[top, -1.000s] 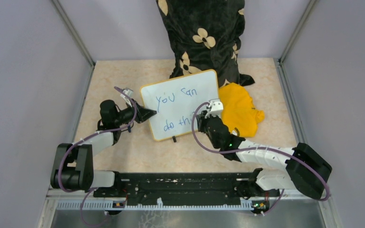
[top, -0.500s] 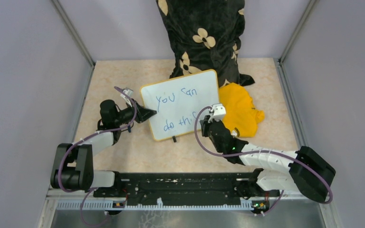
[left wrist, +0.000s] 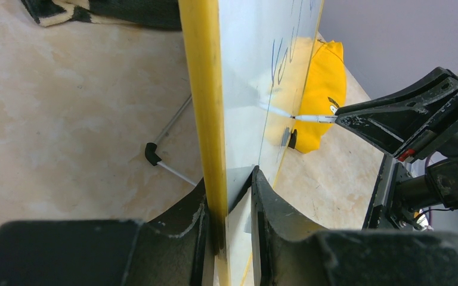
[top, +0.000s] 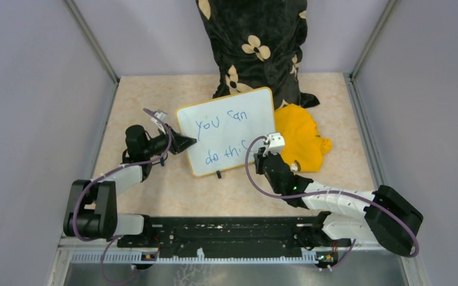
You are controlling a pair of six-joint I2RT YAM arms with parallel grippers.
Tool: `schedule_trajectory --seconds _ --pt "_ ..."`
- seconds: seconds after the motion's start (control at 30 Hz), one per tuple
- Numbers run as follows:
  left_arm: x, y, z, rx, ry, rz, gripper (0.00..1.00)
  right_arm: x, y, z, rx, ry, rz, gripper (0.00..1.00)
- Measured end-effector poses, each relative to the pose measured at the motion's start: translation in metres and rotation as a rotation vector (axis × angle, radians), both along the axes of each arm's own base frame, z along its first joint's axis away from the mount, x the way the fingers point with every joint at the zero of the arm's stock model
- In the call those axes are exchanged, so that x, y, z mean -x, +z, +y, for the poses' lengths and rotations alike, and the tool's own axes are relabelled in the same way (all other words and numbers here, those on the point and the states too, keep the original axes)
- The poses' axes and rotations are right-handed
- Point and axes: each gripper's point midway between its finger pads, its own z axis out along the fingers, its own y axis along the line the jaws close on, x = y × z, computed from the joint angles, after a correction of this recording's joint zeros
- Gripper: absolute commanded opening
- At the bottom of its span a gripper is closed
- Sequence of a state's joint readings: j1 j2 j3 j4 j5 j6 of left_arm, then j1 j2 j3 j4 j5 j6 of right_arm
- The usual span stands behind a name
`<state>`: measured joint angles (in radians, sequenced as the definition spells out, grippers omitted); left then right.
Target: Write a sentence on the whiteboard
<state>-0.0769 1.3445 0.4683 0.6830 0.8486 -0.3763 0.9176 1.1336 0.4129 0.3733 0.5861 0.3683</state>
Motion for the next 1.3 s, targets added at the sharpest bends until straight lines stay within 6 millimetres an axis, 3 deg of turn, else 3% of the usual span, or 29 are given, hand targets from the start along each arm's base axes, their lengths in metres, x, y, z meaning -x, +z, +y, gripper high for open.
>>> schedule_trajectory --seconds 0.73,1.03,1.13,1.3 --pt "0.0 0.0 0.0 0.0 0.0 0.001 0.0 0.013 -0.01 0.029 -0.02 0.139 0.026 0.0" --pt "0.0 0.0 0.0 -0.001 0.0 0.001 0.0 0.014 -0.003 0.039 -0.032 0.161 0.017 0.0" --pt "0.0 0.0 0.0 -0.001 0.0 0.001 0.0 0.017 0.012 0.033 -0.051 0.155 -0.004 0.0" --pt "0.0 0.0 0.0 0.0 0.0 0.001 0.0 0.02 0.06 0.009 -0.132 0.098 -0.109 0.0"
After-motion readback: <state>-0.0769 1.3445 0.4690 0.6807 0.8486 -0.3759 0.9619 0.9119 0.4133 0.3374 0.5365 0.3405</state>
